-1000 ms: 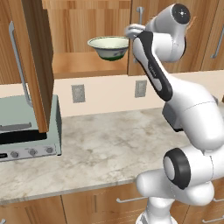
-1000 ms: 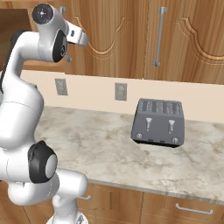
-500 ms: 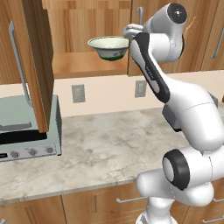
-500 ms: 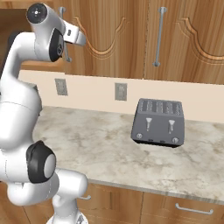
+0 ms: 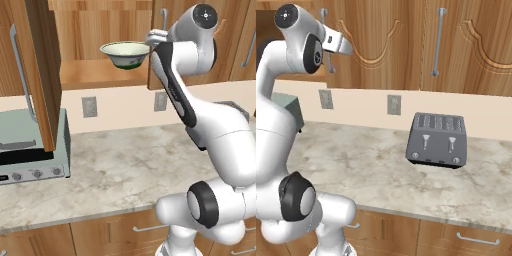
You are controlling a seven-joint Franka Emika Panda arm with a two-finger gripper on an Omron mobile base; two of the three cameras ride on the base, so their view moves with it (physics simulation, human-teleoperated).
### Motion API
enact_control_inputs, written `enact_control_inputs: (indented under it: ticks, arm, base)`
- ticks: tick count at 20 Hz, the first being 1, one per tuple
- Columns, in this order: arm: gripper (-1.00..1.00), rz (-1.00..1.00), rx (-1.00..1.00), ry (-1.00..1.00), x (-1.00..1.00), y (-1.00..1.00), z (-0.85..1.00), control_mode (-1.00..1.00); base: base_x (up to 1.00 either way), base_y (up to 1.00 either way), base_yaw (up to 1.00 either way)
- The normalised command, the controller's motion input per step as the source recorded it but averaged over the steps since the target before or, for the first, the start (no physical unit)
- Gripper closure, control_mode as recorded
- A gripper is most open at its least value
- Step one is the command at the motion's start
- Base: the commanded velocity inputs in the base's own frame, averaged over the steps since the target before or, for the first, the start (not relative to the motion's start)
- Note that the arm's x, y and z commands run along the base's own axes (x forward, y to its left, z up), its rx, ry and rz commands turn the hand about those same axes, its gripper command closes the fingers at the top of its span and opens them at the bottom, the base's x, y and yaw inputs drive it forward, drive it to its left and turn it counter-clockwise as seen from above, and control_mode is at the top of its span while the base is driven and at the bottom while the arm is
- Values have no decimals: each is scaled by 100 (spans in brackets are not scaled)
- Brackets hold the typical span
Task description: Move the bowls from the cabinet to the plates on the dining table.
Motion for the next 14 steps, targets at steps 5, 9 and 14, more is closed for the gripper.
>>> enact_control_inputs:
  ticks: [5,9,14]
  arm:
    - [100,-3,0,0,-70,-33,0,-100]
    - [100,-5,0,0,-76,-37,0,-100]
    - [100,-2,0,0,-60,-56,0,-100]
  base:
    - [0,0,0]
    - [0,0,0]
    - [0,0,0]
